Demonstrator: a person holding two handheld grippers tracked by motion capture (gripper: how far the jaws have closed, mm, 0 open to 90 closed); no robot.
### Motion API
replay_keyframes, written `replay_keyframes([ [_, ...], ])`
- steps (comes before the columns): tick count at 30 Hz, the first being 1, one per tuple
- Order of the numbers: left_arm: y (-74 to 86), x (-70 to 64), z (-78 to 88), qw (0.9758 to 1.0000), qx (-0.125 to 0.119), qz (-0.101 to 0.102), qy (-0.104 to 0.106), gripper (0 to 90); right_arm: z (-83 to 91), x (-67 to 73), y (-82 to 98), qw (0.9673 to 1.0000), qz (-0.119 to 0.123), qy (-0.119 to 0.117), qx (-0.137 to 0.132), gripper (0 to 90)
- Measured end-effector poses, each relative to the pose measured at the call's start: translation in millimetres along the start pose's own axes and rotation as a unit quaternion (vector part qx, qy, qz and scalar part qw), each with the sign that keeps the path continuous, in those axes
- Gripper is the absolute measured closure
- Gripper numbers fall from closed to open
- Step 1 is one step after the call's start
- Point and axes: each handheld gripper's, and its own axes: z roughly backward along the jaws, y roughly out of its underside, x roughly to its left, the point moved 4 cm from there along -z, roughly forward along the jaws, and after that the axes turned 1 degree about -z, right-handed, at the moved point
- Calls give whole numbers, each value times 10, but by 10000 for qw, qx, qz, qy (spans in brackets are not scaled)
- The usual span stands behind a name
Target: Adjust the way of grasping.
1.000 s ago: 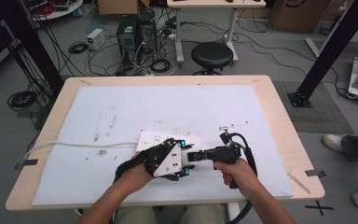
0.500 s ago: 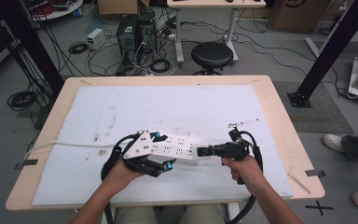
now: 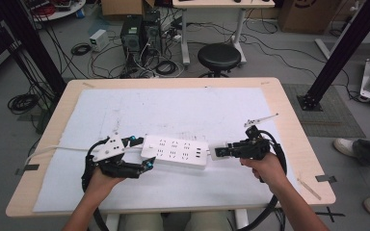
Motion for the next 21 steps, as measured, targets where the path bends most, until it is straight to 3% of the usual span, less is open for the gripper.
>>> replay_keyframes([
  [15,148,65,343,9987,-26,212,-463,228,216,-23,-163,9964,446,591,408,636],
  [21,192,100,416,9979,-62,269,-594,228,271,3,-201,9947,565,697,507,635],
])
